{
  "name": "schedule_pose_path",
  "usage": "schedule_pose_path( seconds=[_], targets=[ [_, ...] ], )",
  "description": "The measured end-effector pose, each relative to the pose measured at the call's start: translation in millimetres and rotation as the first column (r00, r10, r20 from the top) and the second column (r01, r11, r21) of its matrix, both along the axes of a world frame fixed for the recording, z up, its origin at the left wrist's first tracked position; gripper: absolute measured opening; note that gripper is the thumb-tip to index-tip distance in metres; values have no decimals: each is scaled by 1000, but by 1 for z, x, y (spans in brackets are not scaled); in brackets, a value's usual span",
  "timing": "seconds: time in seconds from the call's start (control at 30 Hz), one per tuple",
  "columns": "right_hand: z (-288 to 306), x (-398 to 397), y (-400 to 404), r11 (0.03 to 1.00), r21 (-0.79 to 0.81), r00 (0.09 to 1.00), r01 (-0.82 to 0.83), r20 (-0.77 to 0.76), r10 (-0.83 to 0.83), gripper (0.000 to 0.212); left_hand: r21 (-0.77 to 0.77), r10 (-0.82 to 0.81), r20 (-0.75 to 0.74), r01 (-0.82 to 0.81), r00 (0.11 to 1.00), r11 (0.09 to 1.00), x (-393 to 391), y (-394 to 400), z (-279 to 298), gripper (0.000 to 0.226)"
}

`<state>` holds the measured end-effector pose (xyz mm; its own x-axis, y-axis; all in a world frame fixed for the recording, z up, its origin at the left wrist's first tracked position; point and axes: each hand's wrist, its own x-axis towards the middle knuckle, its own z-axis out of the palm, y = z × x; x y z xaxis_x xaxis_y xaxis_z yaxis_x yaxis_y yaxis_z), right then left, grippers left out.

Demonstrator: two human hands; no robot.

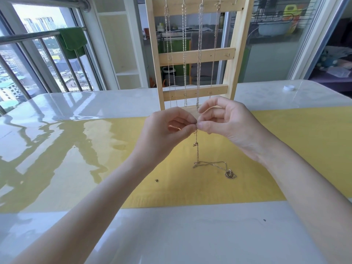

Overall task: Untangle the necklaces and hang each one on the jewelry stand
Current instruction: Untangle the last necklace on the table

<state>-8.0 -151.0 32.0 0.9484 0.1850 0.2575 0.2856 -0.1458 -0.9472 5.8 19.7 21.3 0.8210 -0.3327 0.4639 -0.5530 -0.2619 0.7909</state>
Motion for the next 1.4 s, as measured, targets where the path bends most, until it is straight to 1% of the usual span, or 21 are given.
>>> schedule_pose_path(
  seconds=[0.1,0.3,0.4,0.53,0.6,0.7,0.87,0.93,1.03,1.1,1.23,1.4],
  targets=[
    [-1,1,-1,998,55,999,-23,-28,24,23,-8,-41,6,41,999,999,0,0,0,22],
    [-1,1,-1,975,204,989,-90,-94,111,27,-86,-111,-53,107,992,991,0,0,-1,20],
    [-1,1,-2,949,282,976,-138,-122,178,28,-109,-117,-22,114,993,987,1,0,0,21],
    [-1,2,-1,944,295,970,-149,-143,198,27,-51,-133,55,136,990,989,0,0,2,25],
    [-2,2,1,933,319,962,-166,-154,224,28,-19,-132,87,134,987,991,0,0,1,29],
    [-4,2,3,920,350,953,-175,-173,247,24,31,-124,145,121,982,992,0,0,1,32],
    [-6,2,6,932,342,955,-120,-217,202,29,70,-69,211,56,975,996,-1,0,-2,35],
    [-6,2,7,934,345,950,-95,-248,188,25,100,-47,264,22,963,995,-2,-1,-3,37],
    [-7,1,7,930,361,924,-71,-326,197,25,206,-43,399,-44,916,978,-2,-1,-5,36],
    [-6,1,6,932,355,906,-72,-368,210,24,273,-63,457,-73,887,959,-2,-1,-6,38],
    [-6,1,6,947,311,886,-83,-411,213,22,312,-107,484,-57,868,948,0,-1,-8,39],
    [-8,2,4,966,244,878,-88,-439,191,26,366,-117,526,-100,842,925,2,-2,-14,44]
  ],
)
